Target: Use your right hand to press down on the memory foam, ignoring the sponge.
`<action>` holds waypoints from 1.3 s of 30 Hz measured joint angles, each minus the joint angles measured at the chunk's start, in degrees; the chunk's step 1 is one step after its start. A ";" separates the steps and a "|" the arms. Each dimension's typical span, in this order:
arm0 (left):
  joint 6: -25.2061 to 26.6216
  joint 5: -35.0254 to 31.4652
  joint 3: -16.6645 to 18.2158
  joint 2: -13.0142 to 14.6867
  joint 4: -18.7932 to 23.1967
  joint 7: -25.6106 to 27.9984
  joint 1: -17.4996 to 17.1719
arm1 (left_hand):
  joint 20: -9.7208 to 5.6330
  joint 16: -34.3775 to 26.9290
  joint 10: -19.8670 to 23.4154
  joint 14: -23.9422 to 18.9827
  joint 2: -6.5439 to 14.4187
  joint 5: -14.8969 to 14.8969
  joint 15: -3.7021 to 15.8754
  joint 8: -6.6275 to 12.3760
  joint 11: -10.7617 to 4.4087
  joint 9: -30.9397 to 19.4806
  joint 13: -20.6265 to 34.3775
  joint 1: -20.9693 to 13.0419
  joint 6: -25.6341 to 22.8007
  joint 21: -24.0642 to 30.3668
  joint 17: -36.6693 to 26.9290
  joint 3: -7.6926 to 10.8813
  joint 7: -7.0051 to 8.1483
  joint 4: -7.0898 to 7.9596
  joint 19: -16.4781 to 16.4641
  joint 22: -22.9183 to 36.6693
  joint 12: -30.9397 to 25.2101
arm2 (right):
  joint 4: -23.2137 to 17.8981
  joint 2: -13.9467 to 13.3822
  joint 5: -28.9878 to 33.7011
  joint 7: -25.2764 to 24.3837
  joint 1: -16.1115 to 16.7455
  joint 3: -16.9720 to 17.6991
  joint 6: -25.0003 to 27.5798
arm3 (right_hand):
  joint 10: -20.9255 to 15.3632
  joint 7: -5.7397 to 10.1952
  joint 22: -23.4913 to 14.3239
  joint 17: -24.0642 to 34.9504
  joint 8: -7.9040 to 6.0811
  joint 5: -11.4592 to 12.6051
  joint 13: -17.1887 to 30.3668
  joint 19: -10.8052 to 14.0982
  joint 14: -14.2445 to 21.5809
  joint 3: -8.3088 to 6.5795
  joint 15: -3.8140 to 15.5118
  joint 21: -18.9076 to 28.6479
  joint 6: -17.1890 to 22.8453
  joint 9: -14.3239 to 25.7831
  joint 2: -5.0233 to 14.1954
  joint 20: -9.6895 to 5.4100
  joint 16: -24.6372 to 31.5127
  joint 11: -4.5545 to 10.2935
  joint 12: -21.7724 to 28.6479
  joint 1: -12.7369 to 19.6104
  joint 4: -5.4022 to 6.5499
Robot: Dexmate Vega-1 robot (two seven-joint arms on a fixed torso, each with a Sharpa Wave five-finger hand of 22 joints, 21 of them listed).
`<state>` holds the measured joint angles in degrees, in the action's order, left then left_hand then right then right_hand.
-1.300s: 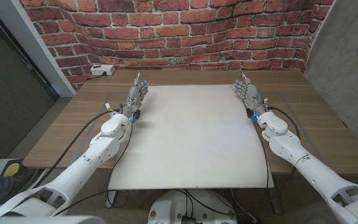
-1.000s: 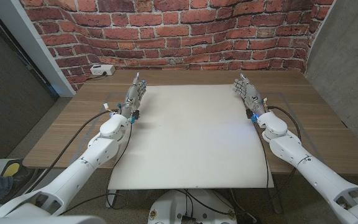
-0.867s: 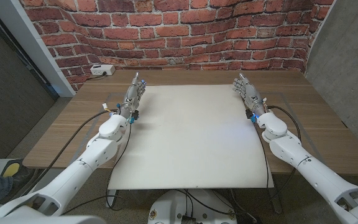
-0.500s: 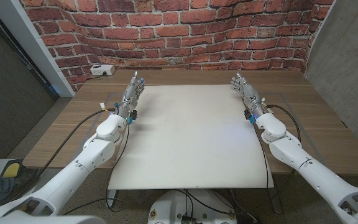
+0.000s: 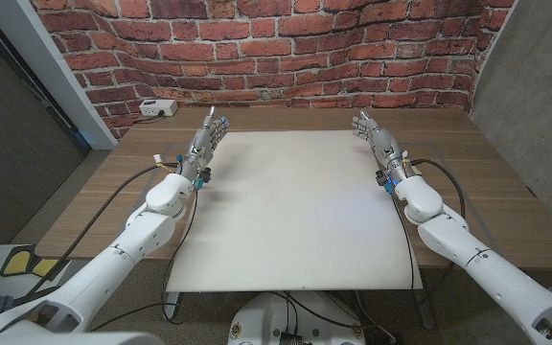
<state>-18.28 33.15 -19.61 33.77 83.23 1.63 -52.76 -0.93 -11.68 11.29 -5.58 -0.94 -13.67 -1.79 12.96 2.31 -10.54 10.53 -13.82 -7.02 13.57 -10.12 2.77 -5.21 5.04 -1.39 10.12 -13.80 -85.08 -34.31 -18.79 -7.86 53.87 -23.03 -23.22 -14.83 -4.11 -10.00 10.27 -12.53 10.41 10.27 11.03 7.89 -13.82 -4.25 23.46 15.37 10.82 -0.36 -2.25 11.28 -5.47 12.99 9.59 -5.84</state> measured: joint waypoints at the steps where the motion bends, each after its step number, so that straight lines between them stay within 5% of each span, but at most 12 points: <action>1: -0.36 -0.18 0.00 -0.03 0.00 0.02 0.00 | -0.09 -0.29 0.60 -0.69 0.14 0.00 0.04 0.28 -0.18 0.00 0.00 -0.14 -0.55 0.18 0.00 -0.07 0.16 -0.08 -0.50 0.00 0.00 | -0.37 -0.16 0.51 -0.18 0.22 0.09 -0.21 | 0.00 0.00 0.00 0.00 0.00 0.00 0.00 0.00 0.26 0.00 -0.03 0.00 0.00 0.00 0.00 0.00 0.00 0.00 0.00 0.00 0.00; 10: -3.62 -0.77 -0.02 -1.98 -1.57 0.56 -0.01 | 0.52 -0.44 3.48 -3.65 0.00 0.00 0.99 0.89 -1.29 0.00 0.00 -1.35 -3.68 1.06 -0.01 -0.30 1.44 -0.31 -5.18 0.00 -0.40 | -2.11 -0.97 6.14 -2.96 1.30 0.39 -1.24 | -0.49 0.33 0.00 0.00 0.49 0.00 0.00 0.53 0.79 0.40 0.50 0.00 -0.77 0.00 0.00 -0.08 0.00 -0.13 0.00 0.00 0.08; 19: -4.56 -1.74 -0.08 -2.28 -1.48 1.40 -0.11 | 0.53 -0.44 3.71 -3.96 0.22 0.00 1.30 0.89 -1.12 0.01 -0.01 -1.57 -4.05 1.06 -0.01 -0.55 1.82 -0.55 -5.57 0.00 -0.40 | -3.38 -1.33 12.51 -6.04 1.83 0.49 -1.97 | -0.80 0.32 0.00 -0.01 0.49 0.00 0.00 1.23 1.46 0.40 0.56 0.00 -0.76 -0.01 0.00 -0.01 0.00 0.18 0.00 0.00 0.08; 33: -4.03 -1.93 0.02 -0.78 -0.14 0.82 -0.68 | 0.50 -0.44 4.83 -5.21 0.52 0.00 1.07 0.89 -1.14 0.01 -0.01 -1.87 -5.30 0.83 -0.01 -0.54 1.38 -0.54 -5.59 0.01 -0.40 | -5.26 -1.72 24.01 -10.92 1.74 -0.35 0.06 | -0.79 0.64 0.01 -0.01 0.49 0.22 -0.01 1.94 2.21 0.39 0.89 -0.39 -1.08 -0.02 0.00 -0.09 0.00 0.17 0.00 0.00 0.08; 39: -4.04 -1.97 0.16 -0.56 -0.05 0.64 -0.84 | -0.52 -0.44 7.46 -7.76 0.52 0.00 1.62 0.89 -1.39 0.01 -0.01 -1.88 -7.53 1.06 -0.01 -0.78 1.00 -0.79 -9.07 0.01 -0.40 | -6.30 -2.14 28.29 -13.15 1.78 -0.82 1.40 | -0.59 0.64 0.01 -0.01 0.49 0.22 -0.01 2.14 2.21 0.39 0.89 -0.39 -1.07 -0.02 0.00 0.11 0.00 0.38 0.00 0.00 0.08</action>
<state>-22.32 31.18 -19.44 33.21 83.17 2.27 -53.60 -1.45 -12.12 18.76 -13.34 -0.41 -13.67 -0.18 13.85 0.92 -10.53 10.52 -15.70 -14.55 14.63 -10.14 1.99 -4.21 4.25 -10.46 10.13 -14.20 -91.38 -36.45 9.50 -21.01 55.65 -23.85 -21.82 -15.42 -3.47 -10.00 10.26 -12.04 10.63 10.27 13.18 10.10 -13.43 -3.36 23.07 14.30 10.80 -0.36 -2.14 11.28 -5.09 12.98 9.59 -5.76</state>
